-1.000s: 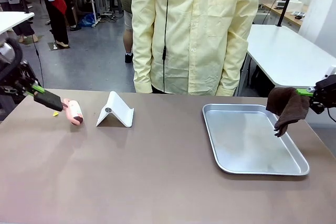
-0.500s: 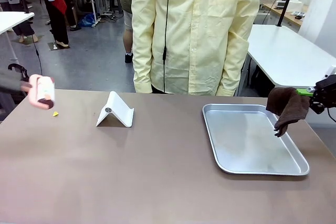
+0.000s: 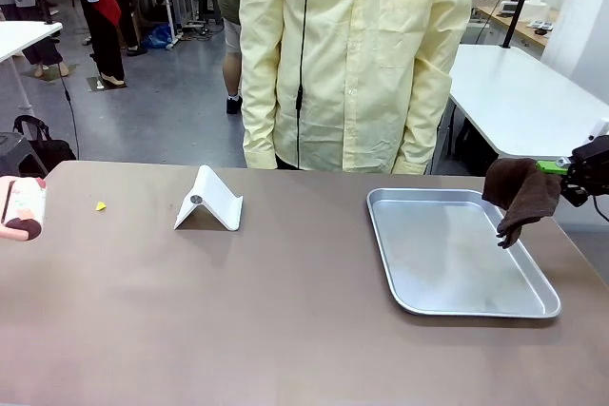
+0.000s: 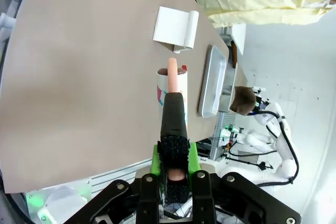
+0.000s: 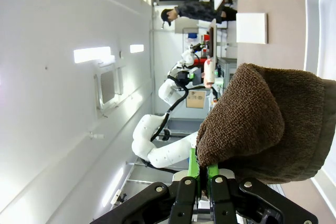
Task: Clean the surface of the table.
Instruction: Clean the area not pointed to by the person.
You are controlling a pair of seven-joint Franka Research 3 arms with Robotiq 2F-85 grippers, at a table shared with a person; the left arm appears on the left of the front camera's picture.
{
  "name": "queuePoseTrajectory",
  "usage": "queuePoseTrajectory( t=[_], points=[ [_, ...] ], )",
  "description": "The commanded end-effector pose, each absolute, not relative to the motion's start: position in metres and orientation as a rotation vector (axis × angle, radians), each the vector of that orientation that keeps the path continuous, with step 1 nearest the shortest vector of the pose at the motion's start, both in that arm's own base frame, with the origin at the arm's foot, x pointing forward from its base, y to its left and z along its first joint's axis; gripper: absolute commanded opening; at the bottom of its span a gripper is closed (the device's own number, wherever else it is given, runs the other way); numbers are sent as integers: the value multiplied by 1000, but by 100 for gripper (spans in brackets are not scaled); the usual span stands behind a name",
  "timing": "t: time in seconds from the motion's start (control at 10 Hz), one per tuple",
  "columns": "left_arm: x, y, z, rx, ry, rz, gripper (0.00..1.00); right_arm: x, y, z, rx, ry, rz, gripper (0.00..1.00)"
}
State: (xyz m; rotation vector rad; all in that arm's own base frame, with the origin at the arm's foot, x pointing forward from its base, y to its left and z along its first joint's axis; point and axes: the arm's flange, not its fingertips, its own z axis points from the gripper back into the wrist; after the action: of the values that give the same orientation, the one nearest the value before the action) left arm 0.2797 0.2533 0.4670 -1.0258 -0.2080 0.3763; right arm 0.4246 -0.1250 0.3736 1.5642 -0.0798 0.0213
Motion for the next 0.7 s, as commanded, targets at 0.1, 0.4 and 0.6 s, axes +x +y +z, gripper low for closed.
queuePoseTrajectory(
  t=[0.1, 0.4, 0.6],
  points=[
    [280, 253, 467, -1026, -208, 376, 20, 426, -123, 376, 1562, -102, 33, 6],
    [280, 253, 467, -1026, -208, 376, 20, 426, -123, 376, 1562, -102, 33, 6],
    [291, 253, 464, -1028, -221, 342, 21, 426, -123, 376, 1562, -102, 33, 6]
  ],
)
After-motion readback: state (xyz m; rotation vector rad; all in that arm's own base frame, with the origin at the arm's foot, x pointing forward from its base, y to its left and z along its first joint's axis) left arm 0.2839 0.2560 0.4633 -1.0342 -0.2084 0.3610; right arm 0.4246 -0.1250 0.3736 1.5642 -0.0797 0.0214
